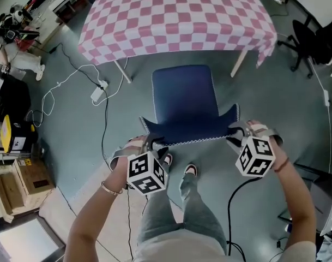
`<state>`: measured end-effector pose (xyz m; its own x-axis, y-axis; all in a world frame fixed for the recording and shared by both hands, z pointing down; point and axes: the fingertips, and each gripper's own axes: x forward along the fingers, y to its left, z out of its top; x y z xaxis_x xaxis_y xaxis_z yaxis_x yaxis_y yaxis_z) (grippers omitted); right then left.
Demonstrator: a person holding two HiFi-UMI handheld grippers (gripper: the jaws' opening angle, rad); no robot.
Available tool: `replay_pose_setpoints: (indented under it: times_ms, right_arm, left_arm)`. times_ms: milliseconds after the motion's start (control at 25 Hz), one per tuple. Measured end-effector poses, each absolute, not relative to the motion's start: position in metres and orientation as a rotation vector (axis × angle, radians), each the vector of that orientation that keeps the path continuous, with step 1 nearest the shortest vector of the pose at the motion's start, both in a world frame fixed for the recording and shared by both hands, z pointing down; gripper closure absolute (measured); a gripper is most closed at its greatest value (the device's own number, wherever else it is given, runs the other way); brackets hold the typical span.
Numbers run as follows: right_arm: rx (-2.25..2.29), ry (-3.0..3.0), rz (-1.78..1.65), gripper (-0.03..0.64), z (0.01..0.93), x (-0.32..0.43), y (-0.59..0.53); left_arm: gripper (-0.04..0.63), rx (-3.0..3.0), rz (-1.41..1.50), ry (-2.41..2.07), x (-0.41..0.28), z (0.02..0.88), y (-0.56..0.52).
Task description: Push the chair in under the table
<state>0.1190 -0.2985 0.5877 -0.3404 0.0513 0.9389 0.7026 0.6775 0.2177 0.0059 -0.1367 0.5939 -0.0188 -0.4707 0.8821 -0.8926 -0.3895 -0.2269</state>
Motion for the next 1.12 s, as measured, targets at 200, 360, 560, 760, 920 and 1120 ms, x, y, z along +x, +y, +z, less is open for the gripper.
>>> replay_pose_setpoints:
  times_ms: [200, 360, 560, 760, 920, 1120]
  right_arm:
    - [-0.562, -1.731, -0.767, 0.503, 0.610, 0.119, -0.306]
    - [-0.539, -1.746, -0.756, 0.505, 0.613, 0.115, -0.306]
    - [-0.514, -1.760, -0.762, 0.514, 0.613, 0.115, -0.306]
    - [-0.439, -1.818, -0.748, 0.518, 0.612, 0.112, -0.306]
    - [-0.396, -1.827, -0.730, 0.518, 0.610, 0.109, -0.314]
    - [-0.379, -1.827, -0.721, 0.518, 0.611, 0.099, -0.322]
  left_arm:
    - [0.451, 1.821, 1.381, -1.399, 0.002, 0.612, -0.136]
    - [0.452, 1.808, 1.347, -1.424, 0.001, 0.623, -0.139]
    - [0.492, 1.793, 1.348, -1.438, 0.002, 0.624, -0.139]
    - [0.504, 1.732, 1.300, -1.504, 0.001, 0.624, -0.139]
    - [0.502, 1.725, 1.259, -1.533, -0.003, 0.622, -0.147]
    - [0.500, 1.688, 1.255, -1.554, -0.013, 0.621, -0.154]
